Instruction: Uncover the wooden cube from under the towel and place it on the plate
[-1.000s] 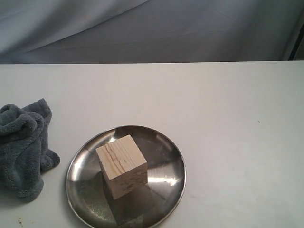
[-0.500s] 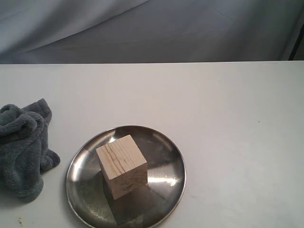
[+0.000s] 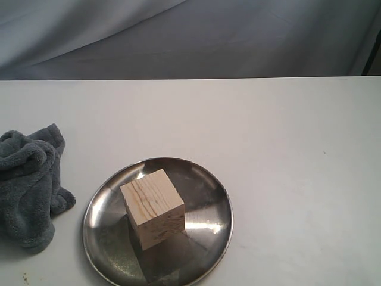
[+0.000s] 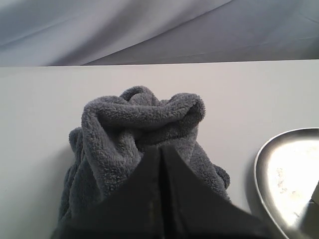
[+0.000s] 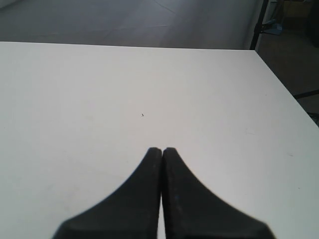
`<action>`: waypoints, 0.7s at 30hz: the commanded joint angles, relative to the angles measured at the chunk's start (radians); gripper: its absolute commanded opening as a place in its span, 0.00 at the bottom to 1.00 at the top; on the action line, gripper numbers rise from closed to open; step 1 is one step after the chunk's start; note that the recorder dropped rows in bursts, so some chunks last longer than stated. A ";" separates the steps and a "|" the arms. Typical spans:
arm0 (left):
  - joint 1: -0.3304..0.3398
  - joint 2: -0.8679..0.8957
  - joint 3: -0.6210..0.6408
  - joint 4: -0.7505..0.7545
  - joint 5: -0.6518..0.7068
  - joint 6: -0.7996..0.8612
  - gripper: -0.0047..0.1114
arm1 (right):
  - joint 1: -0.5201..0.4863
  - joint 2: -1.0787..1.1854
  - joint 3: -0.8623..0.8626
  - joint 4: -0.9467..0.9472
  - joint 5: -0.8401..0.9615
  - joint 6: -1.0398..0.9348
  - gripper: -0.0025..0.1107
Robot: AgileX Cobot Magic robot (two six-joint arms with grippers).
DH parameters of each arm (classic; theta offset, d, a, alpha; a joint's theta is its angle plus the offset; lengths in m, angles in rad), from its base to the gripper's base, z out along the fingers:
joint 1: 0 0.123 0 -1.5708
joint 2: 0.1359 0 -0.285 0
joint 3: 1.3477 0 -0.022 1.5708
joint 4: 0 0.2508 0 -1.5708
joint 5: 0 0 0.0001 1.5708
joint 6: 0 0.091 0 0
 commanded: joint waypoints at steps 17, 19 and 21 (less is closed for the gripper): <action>0.078 -0.035 0.004 -0.004 0.005 0.003 0.05 | 0.002 -0.006 0.004 -0.004 -0.006 -0.001 0.02; 0.087 -0.055 0.004 -0.004 0.007 0.003 0.05 | 0.002 -0.006 0.004 -0.004 -0.006 -0.001 0.02; 0.087 -0.055 0.004 -0.004 0.007 0.003 0.05 | 0.002 -0.006 0.004 -0.004 -0.006 -0.001 0.02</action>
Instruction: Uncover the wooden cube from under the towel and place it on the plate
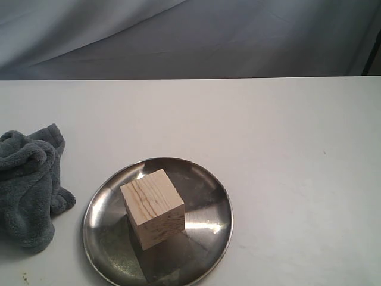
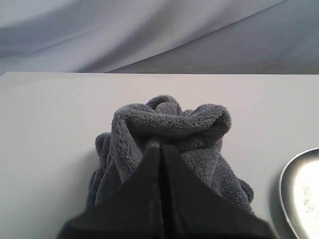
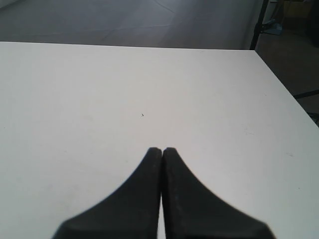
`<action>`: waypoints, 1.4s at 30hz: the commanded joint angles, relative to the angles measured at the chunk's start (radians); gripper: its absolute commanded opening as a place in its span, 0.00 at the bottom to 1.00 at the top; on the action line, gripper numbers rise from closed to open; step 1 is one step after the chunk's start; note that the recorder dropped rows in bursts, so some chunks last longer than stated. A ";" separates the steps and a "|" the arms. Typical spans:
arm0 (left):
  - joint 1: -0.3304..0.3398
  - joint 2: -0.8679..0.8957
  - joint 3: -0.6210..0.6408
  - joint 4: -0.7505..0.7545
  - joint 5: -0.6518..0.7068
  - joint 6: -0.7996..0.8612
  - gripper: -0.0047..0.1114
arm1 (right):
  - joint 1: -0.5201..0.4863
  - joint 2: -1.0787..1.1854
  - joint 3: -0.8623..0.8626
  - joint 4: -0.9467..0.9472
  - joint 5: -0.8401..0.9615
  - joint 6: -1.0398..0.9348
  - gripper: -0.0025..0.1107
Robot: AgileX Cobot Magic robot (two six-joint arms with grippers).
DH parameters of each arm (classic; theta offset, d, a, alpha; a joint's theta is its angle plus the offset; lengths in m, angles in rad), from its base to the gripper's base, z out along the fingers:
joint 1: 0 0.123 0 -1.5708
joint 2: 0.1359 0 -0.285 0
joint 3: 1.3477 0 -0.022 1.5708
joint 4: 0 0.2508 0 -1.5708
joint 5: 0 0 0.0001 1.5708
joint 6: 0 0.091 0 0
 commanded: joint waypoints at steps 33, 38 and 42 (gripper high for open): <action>0.004 -0.027 0.004 -0.004 -0.004 0.001 0.05 | 0.002 -0.006 0.004 -0.004 -0.006 -0.001 0.02; 0.004 -0.027 0.004 -0.004 -0.004 0.001 0.05 | 0.002 -0.006 0.004 -0.004 -0.006 -0.001 0.02; 0.004 -0.027 0.004 -0.004 -0.004 0.001 0.05 | 0.002 -0.006 0.004 -0.004 -0.006 -0.001 0.02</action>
